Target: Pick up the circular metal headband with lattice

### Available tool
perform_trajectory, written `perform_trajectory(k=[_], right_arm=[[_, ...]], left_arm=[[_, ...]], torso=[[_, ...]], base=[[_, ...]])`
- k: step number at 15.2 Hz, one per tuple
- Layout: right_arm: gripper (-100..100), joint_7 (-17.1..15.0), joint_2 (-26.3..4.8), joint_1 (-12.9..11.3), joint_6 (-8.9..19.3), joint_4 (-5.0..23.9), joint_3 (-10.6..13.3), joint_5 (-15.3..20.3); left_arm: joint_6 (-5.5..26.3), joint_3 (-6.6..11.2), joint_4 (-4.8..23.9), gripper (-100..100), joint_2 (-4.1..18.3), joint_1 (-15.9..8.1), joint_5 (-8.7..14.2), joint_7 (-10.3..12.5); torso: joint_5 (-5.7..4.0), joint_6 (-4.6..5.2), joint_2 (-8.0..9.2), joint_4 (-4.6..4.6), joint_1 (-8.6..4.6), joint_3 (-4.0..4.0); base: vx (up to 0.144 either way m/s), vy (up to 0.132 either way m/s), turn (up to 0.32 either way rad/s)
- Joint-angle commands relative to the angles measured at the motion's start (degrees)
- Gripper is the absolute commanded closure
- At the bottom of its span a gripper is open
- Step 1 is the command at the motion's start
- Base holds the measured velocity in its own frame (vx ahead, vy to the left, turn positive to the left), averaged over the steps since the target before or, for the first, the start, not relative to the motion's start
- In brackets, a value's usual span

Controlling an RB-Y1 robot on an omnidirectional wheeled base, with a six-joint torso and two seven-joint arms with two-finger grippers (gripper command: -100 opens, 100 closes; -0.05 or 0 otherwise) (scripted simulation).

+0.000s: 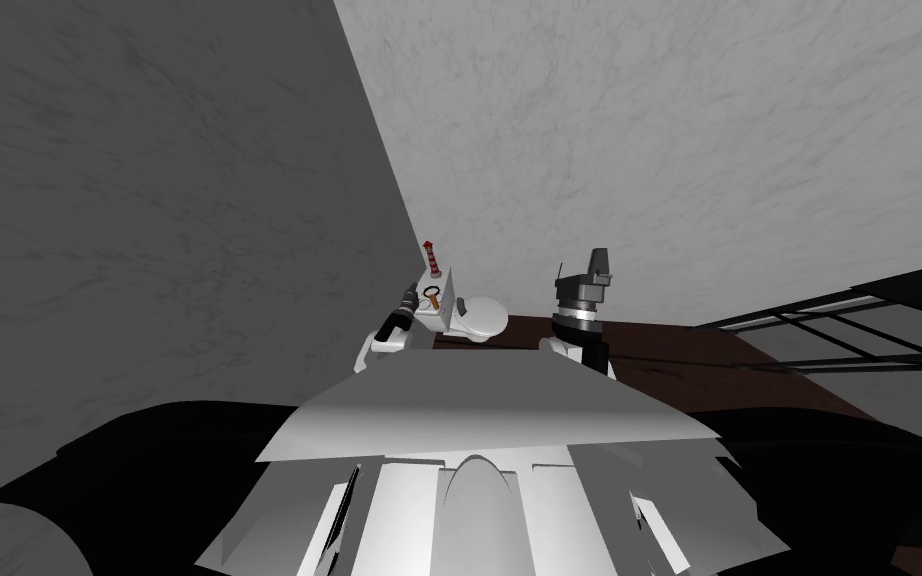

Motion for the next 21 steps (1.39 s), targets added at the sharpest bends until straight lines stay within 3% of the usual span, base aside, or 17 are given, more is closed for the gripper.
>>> perform_trajectory(k=[1, 21], right_arm=[[0, 0.0, 0.0, 0.0, 0.0, 0.0, 0.0, 0.0], [0, 0.0, 0.0, 0.0, 0.0, 0.0, 0.0, 0.0]], left_arm=[[2.8, -0.09, 0.4, -100, -0.5, -0.4, -0.2, 0.3], [23.9, 0.39, 2.9, -100, -3.7, -4.1, -0.4, 3.9]], torso=[[0.00, 0.00, 0.00, 0.00, 0.00, 0.00], [0.00, 0.00, 0.00, 0.00, -0.02, 0.00]], base=[[-0.003, 0.015, -0.007], [-0.003, 0.011, -0.008]])
